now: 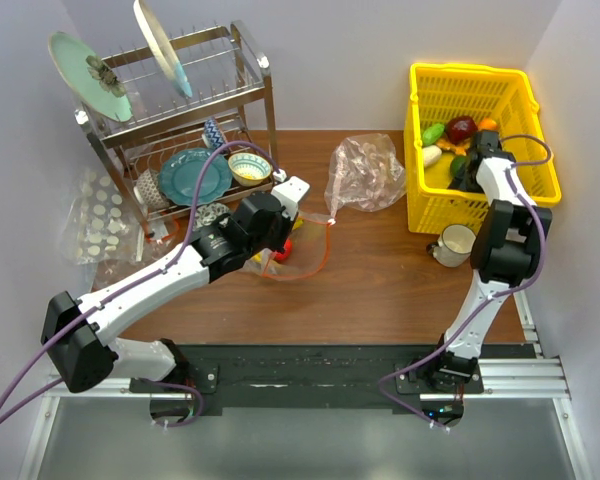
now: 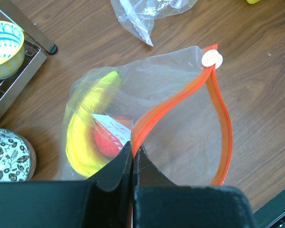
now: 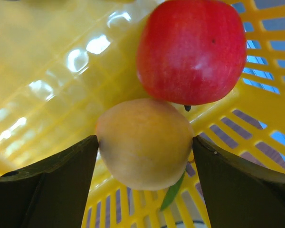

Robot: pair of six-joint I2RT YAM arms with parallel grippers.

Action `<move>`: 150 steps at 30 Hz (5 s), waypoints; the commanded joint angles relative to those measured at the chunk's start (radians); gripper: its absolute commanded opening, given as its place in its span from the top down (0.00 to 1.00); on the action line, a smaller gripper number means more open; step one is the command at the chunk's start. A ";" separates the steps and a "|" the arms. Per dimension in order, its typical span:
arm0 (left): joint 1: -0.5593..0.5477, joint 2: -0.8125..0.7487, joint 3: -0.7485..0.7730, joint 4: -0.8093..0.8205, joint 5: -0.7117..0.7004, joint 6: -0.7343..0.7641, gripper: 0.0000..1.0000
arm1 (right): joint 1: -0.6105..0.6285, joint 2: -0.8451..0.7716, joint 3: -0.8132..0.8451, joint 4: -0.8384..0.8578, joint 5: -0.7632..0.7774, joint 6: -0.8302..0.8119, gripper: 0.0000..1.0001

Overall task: Place the food in the zip-top bag and seal the zipper
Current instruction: Pick up the fake fruit from the bin, then place the fake fruit in the zipper food storage bag, then pick up the fake fruit from the bin.

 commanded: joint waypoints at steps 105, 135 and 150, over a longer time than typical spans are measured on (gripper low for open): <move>0.002 0.111 0.325 -0.142 0.094 -0.061 1.00 | 0.707 -0.766 -0.480 0.399 -0.792 0.082 0.01; 0.003 0.056 0.191 -0.073 0.037 -0.035 1.00 | 0.707 -0.745 -0.213 0.022 -0.434 -0.033 0.02; 0.003 0.037 0.107 -0.027 0.026 -0.026 1.00 | 0.614 -0.763 0.026 -0.036 0.104 -0.208 0.01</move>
